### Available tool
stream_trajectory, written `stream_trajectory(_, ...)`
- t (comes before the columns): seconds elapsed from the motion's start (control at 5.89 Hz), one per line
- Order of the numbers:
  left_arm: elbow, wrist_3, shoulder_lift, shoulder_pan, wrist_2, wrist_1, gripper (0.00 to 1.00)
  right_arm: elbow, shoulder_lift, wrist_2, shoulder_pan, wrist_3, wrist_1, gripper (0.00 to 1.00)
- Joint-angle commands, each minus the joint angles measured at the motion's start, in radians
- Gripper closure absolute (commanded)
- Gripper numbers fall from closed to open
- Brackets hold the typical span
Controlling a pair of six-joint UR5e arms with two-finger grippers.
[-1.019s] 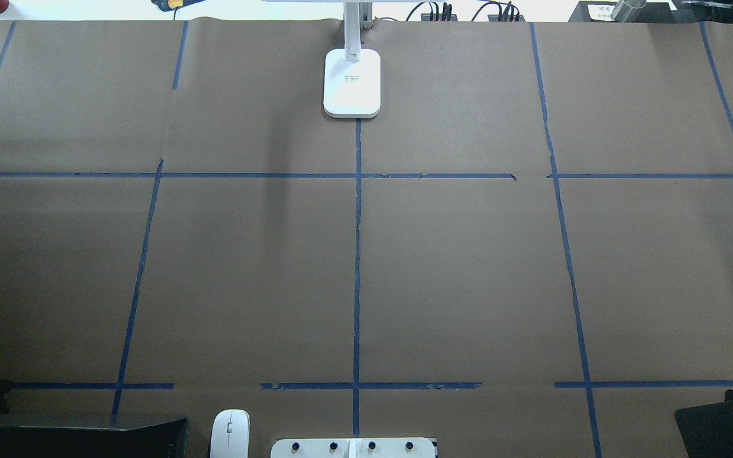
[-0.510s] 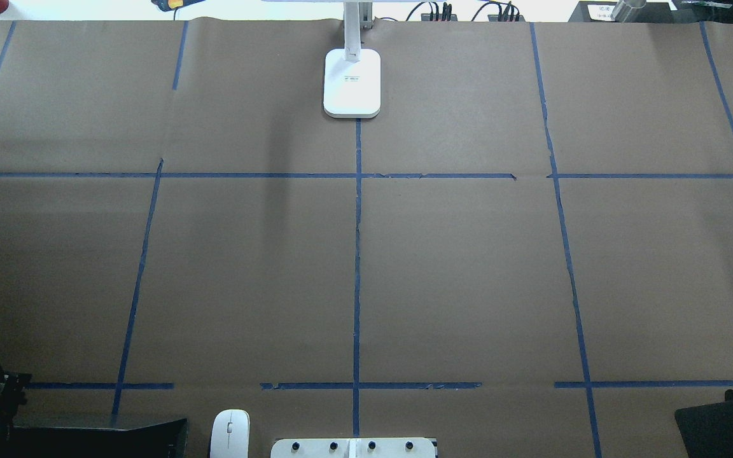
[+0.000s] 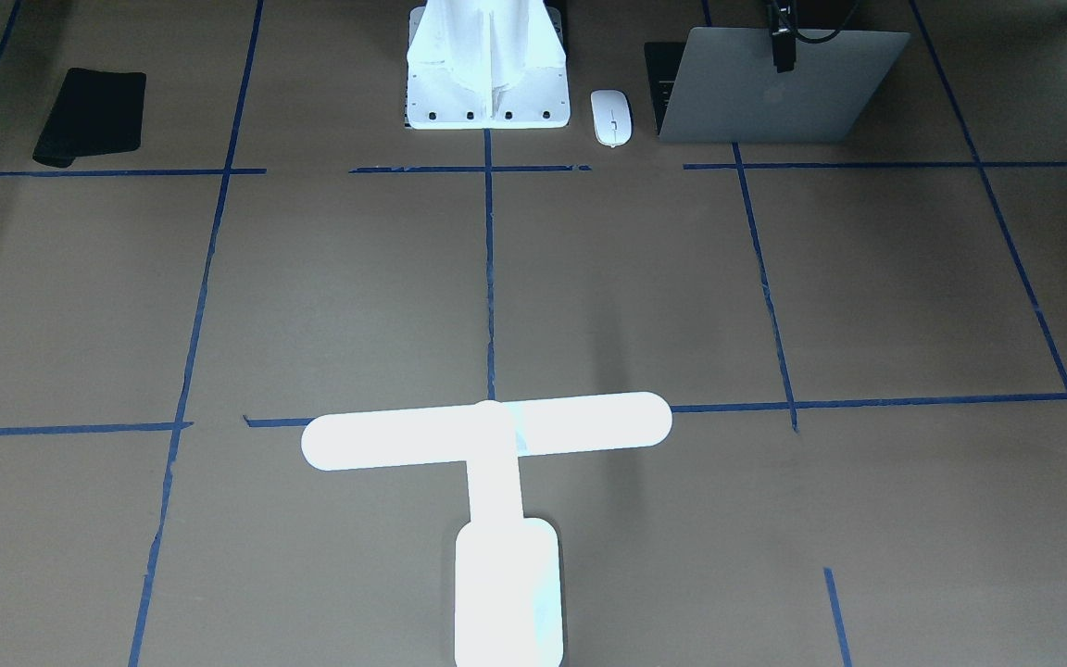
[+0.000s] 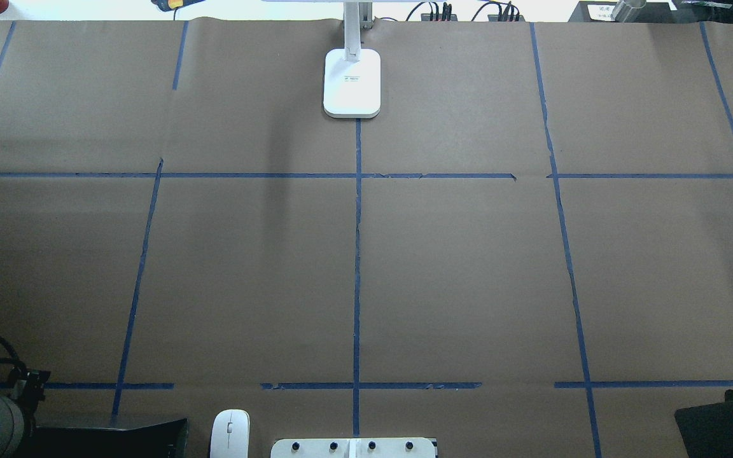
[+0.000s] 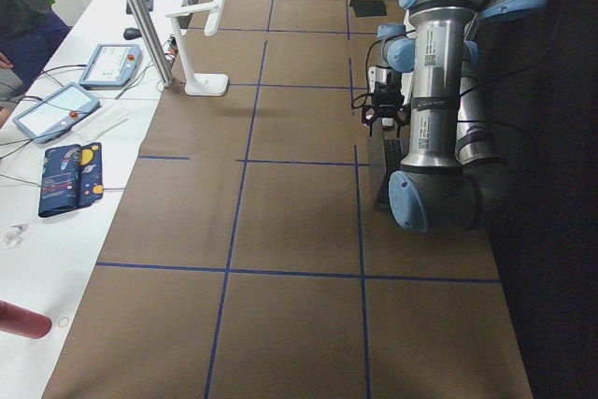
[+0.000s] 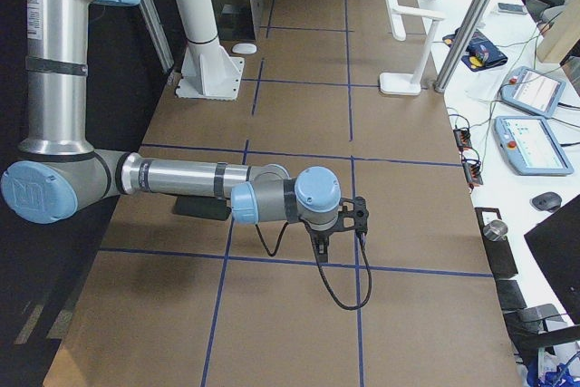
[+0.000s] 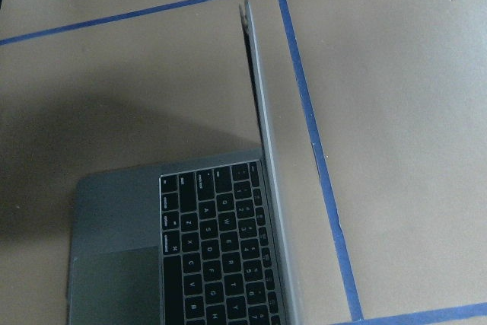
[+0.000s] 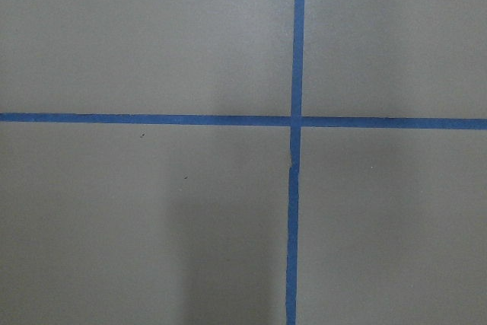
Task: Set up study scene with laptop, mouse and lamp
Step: 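Carry the open grey laptop in the left gripper onto the table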
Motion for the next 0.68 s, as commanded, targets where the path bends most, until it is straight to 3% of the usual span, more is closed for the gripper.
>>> stream_trajectory(0.0, -0.002, -0.041, -0.003, 0.012, 0.001, 0.015, 0.93, 0.003, 0.001, 0.001, 0.005, -0.001, 0.000, 0.00)
stream_trajectory(0.17, -0.013, -0.041, -0.003, -0.002, 0.001, 0.018, 1.00, 0.003, 0.002, 0.001, 0.005, 0.001, 0.000, 0.00)
stream_trajectory(0.51, -0.045, -0.037, -0.005, -0.092, -0.004, 0.050, 1.00, 0.002, 0.001, 0.001, 0.007, -0.001, -0.003, 0.00)
